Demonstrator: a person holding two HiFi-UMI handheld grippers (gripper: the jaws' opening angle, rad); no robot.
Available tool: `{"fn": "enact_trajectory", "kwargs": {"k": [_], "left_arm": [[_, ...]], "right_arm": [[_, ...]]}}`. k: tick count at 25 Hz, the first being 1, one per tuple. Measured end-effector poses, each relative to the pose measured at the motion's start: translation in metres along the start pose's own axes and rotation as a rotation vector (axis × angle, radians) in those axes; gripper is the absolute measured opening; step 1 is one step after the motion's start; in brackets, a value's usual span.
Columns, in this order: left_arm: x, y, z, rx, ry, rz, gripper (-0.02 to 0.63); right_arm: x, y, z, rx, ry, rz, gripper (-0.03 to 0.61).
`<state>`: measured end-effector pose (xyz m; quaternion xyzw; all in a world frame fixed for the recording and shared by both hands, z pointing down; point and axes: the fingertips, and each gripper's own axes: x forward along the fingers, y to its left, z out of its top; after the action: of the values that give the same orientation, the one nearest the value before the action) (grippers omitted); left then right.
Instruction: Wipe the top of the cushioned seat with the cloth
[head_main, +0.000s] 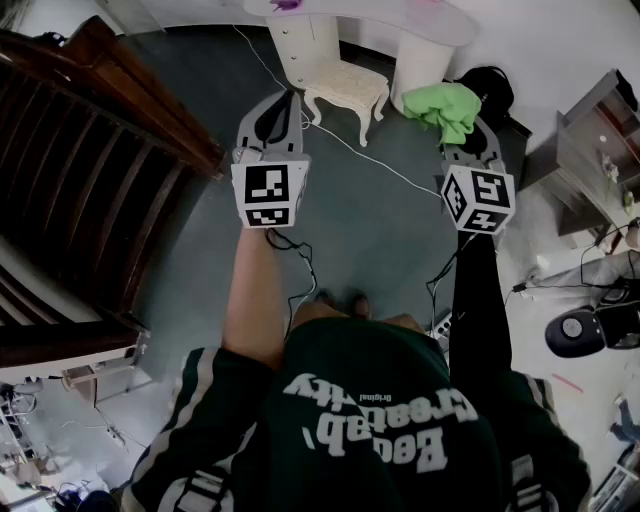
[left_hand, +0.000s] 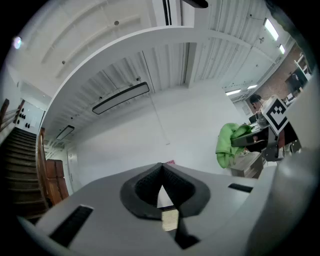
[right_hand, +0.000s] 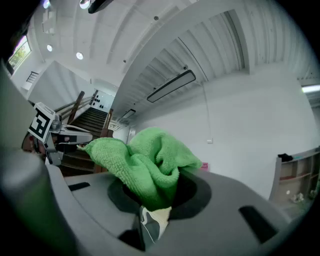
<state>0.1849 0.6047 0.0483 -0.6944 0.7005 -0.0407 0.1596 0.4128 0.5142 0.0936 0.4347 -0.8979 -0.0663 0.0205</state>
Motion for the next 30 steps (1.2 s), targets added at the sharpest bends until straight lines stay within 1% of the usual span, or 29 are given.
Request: {"fn": "enact_trajectory", "kwargs": {"k": [7, 16, 26, 30], "left_arm": [[0.004, 0.001, -0.002, -0.003, -0.002, 0.010, 0.014], [0.004, 0.003, -0.005, -0.034, 0.002, 0.012, 0.014], [-0.004, 0.002, -0.002, -0.025, 0.010, 0.028, 0.014], [-0.003, 0.009, 0.000, 0.004, 0.011, 0.032, 0.014]], "right_arm": [[0.004, -0.002, -0.003, -0.004, 0.000, 0.006, 0.092], [0.005, -0.009, -0.006, 0.032, -0.014, -0.002, 0.094], [-0.001, -0.011, -0.006, 0.049, -0.022, 0.006, 0.094], [0.007, -0.007, -0.004, 0.049, -0.033, 0.021, 0.095]]}}
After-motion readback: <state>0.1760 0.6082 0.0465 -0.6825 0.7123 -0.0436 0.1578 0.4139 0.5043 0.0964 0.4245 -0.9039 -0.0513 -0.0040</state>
